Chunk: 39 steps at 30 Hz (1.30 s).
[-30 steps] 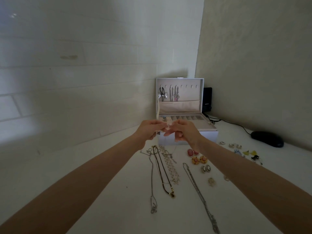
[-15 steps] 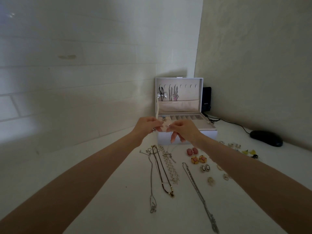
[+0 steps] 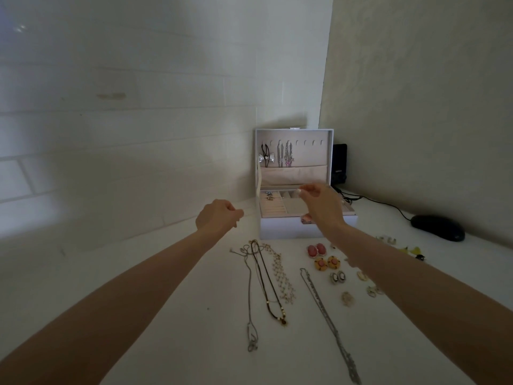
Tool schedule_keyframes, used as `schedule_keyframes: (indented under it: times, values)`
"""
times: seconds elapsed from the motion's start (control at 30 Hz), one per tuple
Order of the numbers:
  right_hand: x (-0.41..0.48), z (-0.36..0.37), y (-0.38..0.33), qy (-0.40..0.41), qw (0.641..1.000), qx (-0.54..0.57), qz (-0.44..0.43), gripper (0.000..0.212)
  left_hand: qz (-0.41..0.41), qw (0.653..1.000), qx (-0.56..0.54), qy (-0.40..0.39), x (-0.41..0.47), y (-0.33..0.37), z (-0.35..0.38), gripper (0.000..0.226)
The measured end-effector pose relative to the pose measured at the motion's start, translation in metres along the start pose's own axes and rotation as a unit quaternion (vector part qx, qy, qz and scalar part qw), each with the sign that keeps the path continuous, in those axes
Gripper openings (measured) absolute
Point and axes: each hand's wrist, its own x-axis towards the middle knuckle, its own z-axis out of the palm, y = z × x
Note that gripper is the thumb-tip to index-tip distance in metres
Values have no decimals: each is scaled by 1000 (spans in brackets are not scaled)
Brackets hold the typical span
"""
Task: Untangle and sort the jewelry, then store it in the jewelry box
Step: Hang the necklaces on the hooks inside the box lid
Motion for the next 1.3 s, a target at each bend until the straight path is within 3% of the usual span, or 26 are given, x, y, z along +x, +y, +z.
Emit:
schedule_keyframes:
  times: [0.17,0.33,0.7,1.1,1.3]
  values:
    - [5,-3,2,37,997,-42,-48,28,-31,999,15,-29,3,-11,-1,19]
    - [4,-4,0,6,995,-66,-77,33,-46,996,27,-71,7,-27,0,19]
    - [6,12,-13,-40,993,-47,-99,23,8,974,-128,-188,5,-46,-10,22]
    - [7,32,-36,-85,989,-47,-114,26,72,964,-177,-187,0,-24,-19,17]
    - [5,37,-49,-106,988,-16,-114,26,97,953,-150,-243,-1,-16,-21,14]
